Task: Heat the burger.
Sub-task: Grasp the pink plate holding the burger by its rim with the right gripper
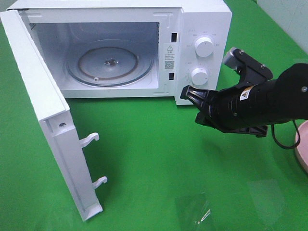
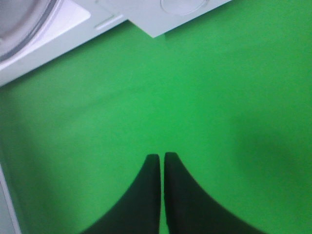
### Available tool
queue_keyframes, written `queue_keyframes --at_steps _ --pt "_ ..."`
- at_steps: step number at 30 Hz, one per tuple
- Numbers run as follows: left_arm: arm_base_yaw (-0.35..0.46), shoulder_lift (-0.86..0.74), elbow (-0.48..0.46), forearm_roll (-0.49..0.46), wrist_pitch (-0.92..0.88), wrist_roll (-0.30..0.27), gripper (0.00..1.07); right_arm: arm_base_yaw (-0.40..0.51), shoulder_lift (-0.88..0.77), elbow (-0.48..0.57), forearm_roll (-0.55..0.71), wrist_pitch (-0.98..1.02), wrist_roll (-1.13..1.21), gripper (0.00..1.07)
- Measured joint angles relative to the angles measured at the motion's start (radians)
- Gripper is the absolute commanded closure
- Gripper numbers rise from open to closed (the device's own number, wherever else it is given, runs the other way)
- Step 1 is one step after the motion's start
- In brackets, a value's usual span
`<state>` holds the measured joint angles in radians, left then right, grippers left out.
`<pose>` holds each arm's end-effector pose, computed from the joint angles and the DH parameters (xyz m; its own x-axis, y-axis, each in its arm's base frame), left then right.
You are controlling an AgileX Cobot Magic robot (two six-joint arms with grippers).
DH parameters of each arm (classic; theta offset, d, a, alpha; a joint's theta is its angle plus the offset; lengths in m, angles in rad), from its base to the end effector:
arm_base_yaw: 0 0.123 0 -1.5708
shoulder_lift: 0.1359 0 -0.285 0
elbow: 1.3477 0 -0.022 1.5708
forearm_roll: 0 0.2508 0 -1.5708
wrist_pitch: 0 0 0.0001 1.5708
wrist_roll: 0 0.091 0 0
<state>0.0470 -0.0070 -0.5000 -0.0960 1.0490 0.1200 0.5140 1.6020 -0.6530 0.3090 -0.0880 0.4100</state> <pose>-0.0053 -0.0078 0.2785 -0.4339 0.0514 -0.8995 0.0592 0.9978 0.0285 0.2556 0.1415 0.1641 -0.7727 0.3188 -0.5489 0.0443 0.8897 0.4544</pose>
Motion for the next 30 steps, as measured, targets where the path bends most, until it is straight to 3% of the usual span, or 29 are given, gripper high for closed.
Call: queue_keyframes --at_steps 9,14,16,17,18,19,20,22,25,26,30 --pt "0.0 0.0 0.0 0.0 0.0 0.0 0.09 0.0 -0.112 0.001 -0.026 0.232 -0.236 0.98" --pt "0.0 0.0 0.0 0.0 0.0 0.0 0.09 0.0 -0.17 0.001 -0.093 0.354 -0.264 0.88" --pt "0.0 0.0 0.0 0.0 0.0 0.0 0.09 0.0 -0.187 0.001 -0.115 0.409 -0.286 0.81" --pt "0.0 0.0 0.0 0.0 0.0 0.0 0.09 0.0 -0.208 0.001 -0.141 0.477 -0.308 0.71" --pt "0.0 0.0 0.0 0.0 0.0 0.0 0.09 0.0 -0.208 0.001 -0.141 0.477 -0.308 0.71" --pt "0.0 0.0 0.0 0.0 0.0 0.0 0.09 0.0 -0.225 0.001 -0.159 0.52 -0.319 0.6" --pt "0.0 0.0 0.0 0.0 0.0 0.0 0.09 0.0 -0.225 0.001 -0.159 0.52 -0.319 0.6" --pt "0.0 0.0 0.0 0.0 0.0 0.0 0.09 0.0 -0.261 0.001 -0.196 0.591 -0.33 0.34" --pt "0.0 0.0 0.0 0.0 0.0 0.0 0.09 0.0 -0.268 0.001 -0.204 0.604 -0.336 0.29" --pt "0.0 0.0 0.0 0.0 0.0 0.0 0.09 0.0 -0.279 0.001 -0.21 0.627 -0.349 0.19" --pt "0.0 0.0 0.0 0.0 0.0 0.0 0.09 0.0 -0.287 0.001 -0.214 0.691 -0.41 0.14"
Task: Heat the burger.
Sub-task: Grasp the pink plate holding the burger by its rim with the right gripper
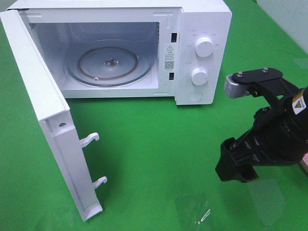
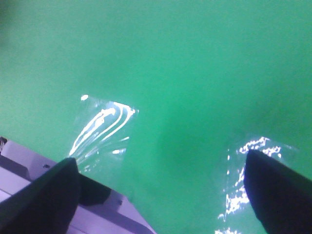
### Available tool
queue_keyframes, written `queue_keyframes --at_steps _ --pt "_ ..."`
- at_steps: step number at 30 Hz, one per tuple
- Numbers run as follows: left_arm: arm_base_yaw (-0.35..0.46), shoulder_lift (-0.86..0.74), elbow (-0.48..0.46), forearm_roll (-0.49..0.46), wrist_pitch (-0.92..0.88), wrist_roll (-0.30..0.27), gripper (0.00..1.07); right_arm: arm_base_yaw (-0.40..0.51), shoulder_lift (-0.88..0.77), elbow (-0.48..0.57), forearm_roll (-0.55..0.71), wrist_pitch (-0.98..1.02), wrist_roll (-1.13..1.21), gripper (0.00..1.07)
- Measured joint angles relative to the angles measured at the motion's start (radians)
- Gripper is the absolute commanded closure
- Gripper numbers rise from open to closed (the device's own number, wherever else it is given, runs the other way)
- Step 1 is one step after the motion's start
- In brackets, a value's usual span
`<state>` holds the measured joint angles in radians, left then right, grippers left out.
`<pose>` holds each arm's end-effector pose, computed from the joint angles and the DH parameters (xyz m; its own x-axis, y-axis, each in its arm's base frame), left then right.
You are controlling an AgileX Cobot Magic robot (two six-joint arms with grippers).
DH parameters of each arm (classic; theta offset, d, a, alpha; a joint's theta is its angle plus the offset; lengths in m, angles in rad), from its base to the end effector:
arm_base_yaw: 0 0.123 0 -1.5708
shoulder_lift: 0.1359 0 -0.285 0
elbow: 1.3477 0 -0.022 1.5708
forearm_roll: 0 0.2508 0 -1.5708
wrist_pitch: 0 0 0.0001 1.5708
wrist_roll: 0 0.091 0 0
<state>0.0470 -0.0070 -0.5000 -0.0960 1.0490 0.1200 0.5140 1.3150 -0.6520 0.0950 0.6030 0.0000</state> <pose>-0.0053 -0.0078 0.2785 -0.4339 0.0514 -0.8995 0.0592 0.9978 0.0285 0.1918 0.1139 0.2039 -0.8414 -0.3853 -0.3789 -0.4445 0.8923 0.0796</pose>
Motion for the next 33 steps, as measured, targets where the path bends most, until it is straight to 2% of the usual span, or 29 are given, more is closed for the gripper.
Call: queue_keyframes --at_steps 3,7,10,14,19,23,30,33 --pt "0.0 0.0 0.0 0.0 0.0 0.0 0.09 -0.007 0.0 0.0 0.0 0.035 -0.01 0.14" --pt "0.0 0.0 0.0 0.0 0.0 0.0 0.09 -0.09 0.0 -0.022 -0.026 0.11 -0.013 0.16" --pt "0.0 0.0 0.0 0.0 0.0 0.0 0.09 -0.107 0.0 -0.031 -0.043 0.123 -0.013 0.16" --pt "0.0 0.0 0.0 0.0 0.0 0.0 0.09 -0.233 0.0 -0.073 -0.13 0.169 -0.013 0.18" --pt "0.0 0.0 0.0 0.0 0.0 0.0 0.09 -0.292 0.0 -0.081 -0.164 0.173 -0.014 0.19" --pt "0.0 0.0 0.0 0.0 0.0 0.0 0.09 -0.393 0.0 -0.081 -0.235 0.157 -0.006 0.2" --pt "0.0 0.0 0.0 0.0 0.0 0.0 0.09 -0.424 0.019 -0.081 -0.25 0.068 0.0 0.21" --pt "0.0 0.0 0.0 0.0 0.0 0.0 0.09 -0.424 0.095 -0.081 -0.258 0.041 0.018 0.22"
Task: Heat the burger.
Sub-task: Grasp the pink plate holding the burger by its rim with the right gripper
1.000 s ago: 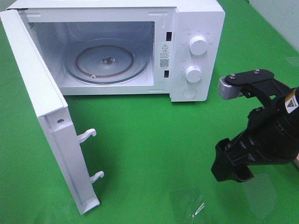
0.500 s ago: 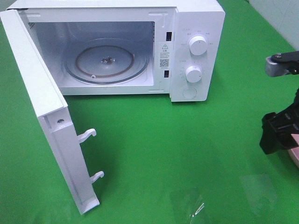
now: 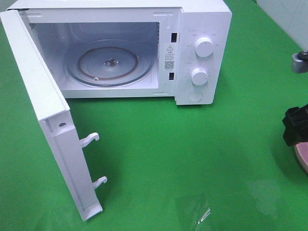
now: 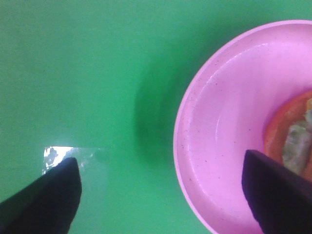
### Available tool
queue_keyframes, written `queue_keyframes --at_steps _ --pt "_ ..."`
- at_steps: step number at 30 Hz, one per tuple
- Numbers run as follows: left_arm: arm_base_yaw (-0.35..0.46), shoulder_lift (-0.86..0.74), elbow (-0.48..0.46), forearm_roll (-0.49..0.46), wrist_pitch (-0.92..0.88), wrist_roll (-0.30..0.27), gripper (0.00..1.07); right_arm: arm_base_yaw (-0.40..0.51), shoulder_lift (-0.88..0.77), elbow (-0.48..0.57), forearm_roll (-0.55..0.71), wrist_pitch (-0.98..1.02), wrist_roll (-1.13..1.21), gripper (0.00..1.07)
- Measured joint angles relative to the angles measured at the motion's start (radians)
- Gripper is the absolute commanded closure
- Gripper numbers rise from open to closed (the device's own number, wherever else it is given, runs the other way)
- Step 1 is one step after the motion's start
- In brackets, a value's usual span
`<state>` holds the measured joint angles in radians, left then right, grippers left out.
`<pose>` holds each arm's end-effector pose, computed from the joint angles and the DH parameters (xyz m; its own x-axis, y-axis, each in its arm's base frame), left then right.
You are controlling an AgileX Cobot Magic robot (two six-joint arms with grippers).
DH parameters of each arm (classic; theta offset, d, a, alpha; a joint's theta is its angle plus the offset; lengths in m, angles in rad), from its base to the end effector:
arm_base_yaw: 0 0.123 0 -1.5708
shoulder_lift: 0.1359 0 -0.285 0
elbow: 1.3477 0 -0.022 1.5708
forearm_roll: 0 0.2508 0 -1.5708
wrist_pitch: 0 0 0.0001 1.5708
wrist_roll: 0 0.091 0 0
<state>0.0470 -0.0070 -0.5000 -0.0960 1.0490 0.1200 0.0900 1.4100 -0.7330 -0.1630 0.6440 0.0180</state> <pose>-0.0053 -0.0078 0.2785 -0.4339 0.0514 -0.8995 0.0592 0.9978 0.0285 0.2438 0.0131 0.2014 -0.9255 -0.1960 -0.3242 -0.1619 0.9783 -0.1291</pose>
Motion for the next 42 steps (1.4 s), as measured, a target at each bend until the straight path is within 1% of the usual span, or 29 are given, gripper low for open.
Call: queue_keyframes --at_steps 2,3,4,5,6,7,10,11,16,21,23,30,36,38,42 --pt "0.0 0.0 0.0 0.0 0.0 0.0 0.09 -0.001 0.025 0.0 0.0 -0.008 0.007 0.22" --pt "0.0 0.0 0.0 0.0 0.0 0.0 0.09 -0.003 0.068 0.0 0.0 -0.029 0.013 0.23" --pt "0.0 0.0 0.0 0.0 0.0 0.0 0.09 -0.003 0.068 0.0 0.0 -0.029 0.013 0.23" --pt "0.0 0.0 0.0 0.0 0.0 0.0 0.09 -0.003 0.108 0.0 -0.007 -0.055 0.02 0.23" --pt "0.0 0.0 0.0 0.0 0.0 0.0 0.09 -0.003 0.108 0.0 -0.007 -0.055 0.02 0.23" --pt "0.0 0.0 0.0 0.0 0.0 0.0 0.09 -0.003 0.148 0.0 -0.026 -0.08 0.039 0.23" --pt "0.0 0.0 0.0 0.0 0.0 0.0 0.09 -0.011 0.177 0.0 -0.049 -0.101 0.069 0.24" --pt "0.0 0.0 0.0 0.0 0.0 0.0 0.09 -0.028 0.202 0.0 -0.071 -0.116 0.093 0.24" --pt "0.0 0.0 0.0 0.0 0.0 0.0 0.09 -0.07 0.228 0.0 -0.083 -0.139 0.116 0.24" --pt "0.0 0.0 0.0 0.0 0.0 0.0 0.09 -0.074 0.242 0.0 -0.083 -0.157 0.118 0.25" --pt "0.0 0.0 0.0 0.0 0.0 0.0 0.09 -0.076 0.284 0.0 -0.083 -0.168 0.118 0.25" --pt "0.0 0.0 0.0 0.0 0.0 0.0 0.09 -0.076 0.333 -0.001 -0.083 -0.191 0.118 0.27" --pt "0.0 0.0 0.0 0.0 0.0 0.0 0.09 -0.076 0.366 -0.028 -0.084 -0.202 0.121 0.28" --pt "0.0 0.0 0.0 0.0 0.0 0.0 0.09 -0.076 0.402 -0.043 -0.097 -0.202 0.129 0.3" --pt "0.0 0.0 0.0 0.0 0.0 0.0 0.09 -0.076 0.403 -0.05 -0.102 -0.2 0.141 0.32"
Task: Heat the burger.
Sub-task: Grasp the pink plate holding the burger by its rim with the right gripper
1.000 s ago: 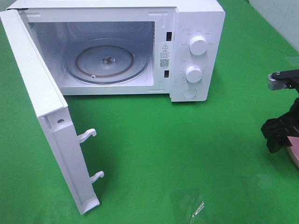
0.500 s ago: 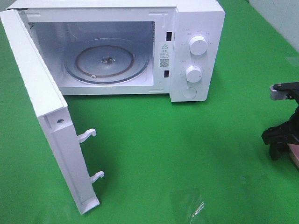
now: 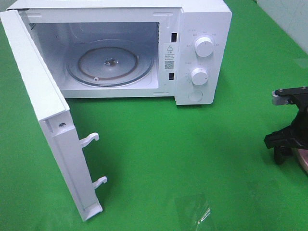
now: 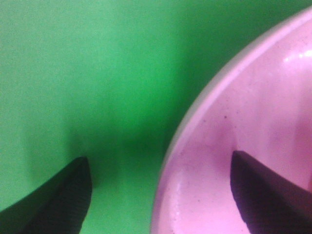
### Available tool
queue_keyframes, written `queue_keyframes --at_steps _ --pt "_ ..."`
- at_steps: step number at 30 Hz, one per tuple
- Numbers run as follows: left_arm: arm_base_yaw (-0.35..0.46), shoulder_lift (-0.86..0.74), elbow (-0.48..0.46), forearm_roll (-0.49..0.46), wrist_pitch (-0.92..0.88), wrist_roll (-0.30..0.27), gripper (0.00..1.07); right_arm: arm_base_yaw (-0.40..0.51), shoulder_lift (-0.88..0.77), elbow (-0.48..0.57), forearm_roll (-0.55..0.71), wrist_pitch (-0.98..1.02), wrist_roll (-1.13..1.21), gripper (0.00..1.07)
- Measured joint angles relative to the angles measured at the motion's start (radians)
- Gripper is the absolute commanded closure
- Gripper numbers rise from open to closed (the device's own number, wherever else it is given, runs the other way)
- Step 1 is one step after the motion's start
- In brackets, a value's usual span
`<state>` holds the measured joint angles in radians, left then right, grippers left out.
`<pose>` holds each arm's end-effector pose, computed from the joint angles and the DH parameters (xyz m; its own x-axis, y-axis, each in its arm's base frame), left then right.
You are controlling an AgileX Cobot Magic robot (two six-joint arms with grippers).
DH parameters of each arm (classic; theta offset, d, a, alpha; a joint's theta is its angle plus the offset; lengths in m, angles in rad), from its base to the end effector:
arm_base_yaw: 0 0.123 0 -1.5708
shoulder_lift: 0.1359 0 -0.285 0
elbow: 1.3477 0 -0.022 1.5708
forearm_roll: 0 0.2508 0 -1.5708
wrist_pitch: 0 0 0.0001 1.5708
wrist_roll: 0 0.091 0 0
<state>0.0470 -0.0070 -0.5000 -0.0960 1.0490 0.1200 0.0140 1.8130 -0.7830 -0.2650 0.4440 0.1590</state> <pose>-0.0053 -0.0078 0.2785 -0.4339 0.0514 -0.8995 0.0592 0.9978 0.0285 0.2881 -0.0062 0.1092 -0.9779 -0.0944 -0.1867 -0.0715 0.9895 -0.1259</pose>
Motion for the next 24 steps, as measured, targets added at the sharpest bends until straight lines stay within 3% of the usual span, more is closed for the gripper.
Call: queue_keyframes --at_steps 3,5,6,7,9,12,13,14,15,24 --pt "0.0 0.0 0.0 0.0 0.0 0.0 0.09 0.0 0.0 -0.002 -0.001 0.0 0.003 0.34" --pt "0.0 0.0 0.0 0.0 0.0 0.0 0.09 0.0 0.0 -0.005 -0.002 0.002 0.004 0.39" --pt "0.0 0.0 0.0 0.0 0.0 0.0 0.09 0.0 0.0 -0.006 -0.002 0.007 0.004 0.49" --pt "0.0 0.0 0.0 0.0 0.0 0.0 0.09 0.0 0.0 -0.006 -0.002 0.007 0.004 0.49" --pt "0.0 0.0 0.0 0.0 0.0 0.0 0.09 0.0 0.0 -0.006 -0.003 0.019 0.009 0.76" --pt "0.0 0.0 0.0 0.0 0.0 0.0 0.09 0.0 0.0 -0.006 -0.003 0.02 0.014 0.84" --pt "0.0 0.0 0.0 0.0 0.0 0.0 0.09 0.0 0.0 -0.006 -0.016 0.022 0.018 0.99" --pt "0.0 0.0 0.0 0.0 0.0 0.0 0.09 0.0 0.0 -0.006 -0.016 0.022 0.018 0.99" --pt "0.0 0.0 0.0 0.0 0.0 0.0 0.09 0.0 0.0 -0.007 -0.018 0.025 0.019 1.07" --pt "0.0 0.0 0.0 0.0 0.0 0.0 0.09 0.0 -0.001 -0.01 -0.025 0.046 0.022 1.07"
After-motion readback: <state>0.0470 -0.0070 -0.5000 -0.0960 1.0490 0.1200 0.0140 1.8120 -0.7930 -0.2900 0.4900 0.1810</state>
